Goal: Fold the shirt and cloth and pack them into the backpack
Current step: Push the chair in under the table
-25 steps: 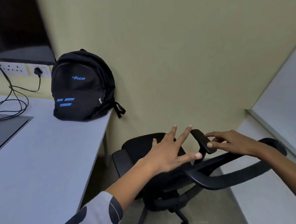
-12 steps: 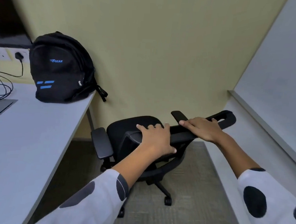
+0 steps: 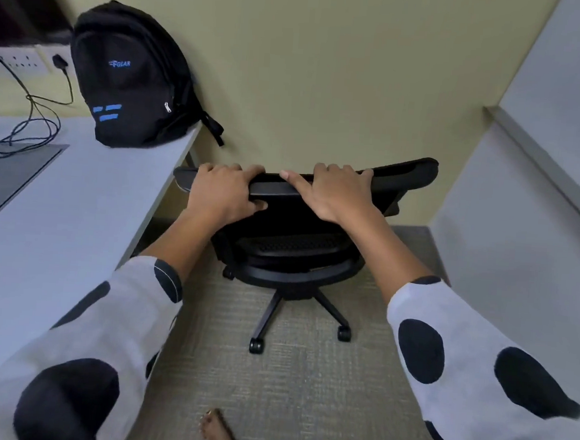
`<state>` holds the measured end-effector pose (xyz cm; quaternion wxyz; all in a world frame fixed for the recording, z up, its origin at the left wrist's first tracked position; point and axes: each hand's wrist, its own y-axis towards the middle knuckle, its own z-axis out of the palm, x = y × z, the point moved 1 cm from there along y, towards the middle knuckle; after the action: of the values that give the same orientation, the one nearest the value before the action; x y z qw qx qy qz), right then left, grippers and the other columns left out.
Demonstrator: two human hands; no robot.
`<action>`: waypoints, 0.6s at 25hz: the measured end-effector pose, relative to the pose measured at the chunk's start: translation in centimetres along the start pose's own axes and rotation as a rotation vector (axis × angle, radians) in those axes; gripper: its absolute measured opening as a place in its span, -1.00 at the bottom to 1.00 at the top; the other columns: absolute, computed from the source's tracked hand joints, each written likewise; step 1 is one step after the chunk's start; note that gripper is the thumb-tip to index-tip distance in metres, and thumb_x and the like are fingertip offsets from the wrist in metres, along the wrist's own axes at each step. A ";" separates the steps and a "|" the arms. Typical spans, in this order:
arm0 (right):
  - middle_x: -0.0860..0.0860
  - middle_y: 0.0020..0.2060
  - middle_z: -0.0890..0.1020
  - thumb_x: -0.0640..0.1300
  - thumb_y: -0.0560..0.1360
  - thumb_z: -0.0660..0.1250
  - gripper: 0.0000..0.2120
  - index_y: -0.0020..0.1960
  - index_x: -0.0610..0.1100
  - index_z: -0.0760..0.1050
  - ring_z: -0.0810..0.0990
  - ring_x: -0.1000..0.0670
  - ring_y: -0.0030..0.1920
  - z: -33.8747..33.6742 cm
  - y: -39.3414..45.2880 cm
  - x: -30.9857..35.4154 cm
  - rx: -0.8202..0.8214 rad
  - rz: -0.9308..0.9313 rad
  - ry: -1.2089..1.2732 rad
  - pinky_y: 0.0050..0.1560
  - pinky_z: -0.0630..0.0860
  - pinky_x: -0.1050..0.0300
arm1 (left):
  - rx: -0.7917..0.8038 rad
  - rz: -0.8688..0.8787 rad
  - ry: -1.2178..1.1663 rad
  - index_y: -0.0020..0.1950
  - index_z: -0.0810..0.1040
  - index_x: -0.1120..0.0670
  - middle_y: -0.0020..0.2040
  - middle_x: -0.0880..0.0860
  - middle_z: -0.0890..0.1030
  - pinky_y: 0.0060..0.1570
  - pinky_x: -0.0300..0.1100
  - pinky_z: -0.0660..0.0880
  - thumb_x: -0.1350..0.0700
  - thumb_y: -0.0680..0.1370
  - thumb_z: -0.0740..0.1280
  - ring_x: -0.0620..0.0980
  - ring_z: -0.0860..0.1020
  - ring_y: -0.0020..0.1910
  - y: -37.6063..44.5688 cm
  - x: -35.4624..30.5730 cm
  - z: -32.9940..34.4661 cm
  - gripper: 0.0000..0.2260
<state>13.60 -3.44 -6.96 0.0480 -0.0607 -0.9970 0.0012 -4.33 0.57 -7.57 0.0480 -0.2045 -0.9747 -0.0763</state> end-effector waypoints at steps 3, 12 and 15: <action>-0.16 0.26 0.51 0.50 0.41 -0.26 -0.08 0.29 -0.18 0.41 0.40 -0.25 0.28 0.6 -2.4 0.9 -0.041 -0.030 -0.006 0.25 0.19 -0.29 | 0.024 -0.029 -0.010 0.43 0.29 -0.10 0.25 0.06 0.54 0.28 0.03 0.26 -0.22 0.46 0.32 0.13 0.46 0.25 -2.0 0.5 -0.1 -0.42; -0.19 0.24 0.50 0.52 0.37 -0.21 -0.06 0.27 -0.21 0.41 0.41 -0.23 0.27 0.0 -9.3 -0.4 -0.027 -0.133 -0.040 0.26 0.18 -0.34 | 0.036 -0.031 -0.029 0.43 0.29 -0.14 0.26 0.03 0.52 0.25 0.04 0.24 -0.30 0.41 0.33 0.12 0.45 0.26 -7.9 -1.6 -1.0 -0.36; -0.16 0.21 0.52 0.56 0.30 -0.25 0.00 0.27 -0.20 0.40 0.43 -0.20 0.26 -0.3 -11.0 -1.1 -0.008 -0.210 -0.126 0.29 -0.01 -0.50 | 0.022 -0.038 -0.047 0.42 0.29 -0.13 0.26 0.02 0.51 0.29 0.04 0.22 -0.30 0.41 0.32 0.11 0.44 0.28 -9.7 -2.7 -1.3 -0.37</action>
<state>13.40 -14.49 -6.65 -0.0150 0.0441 -0.9989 -0.0040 -5.75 -9.52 -7.88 0.0256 -0.1869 -0.9801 -0.0617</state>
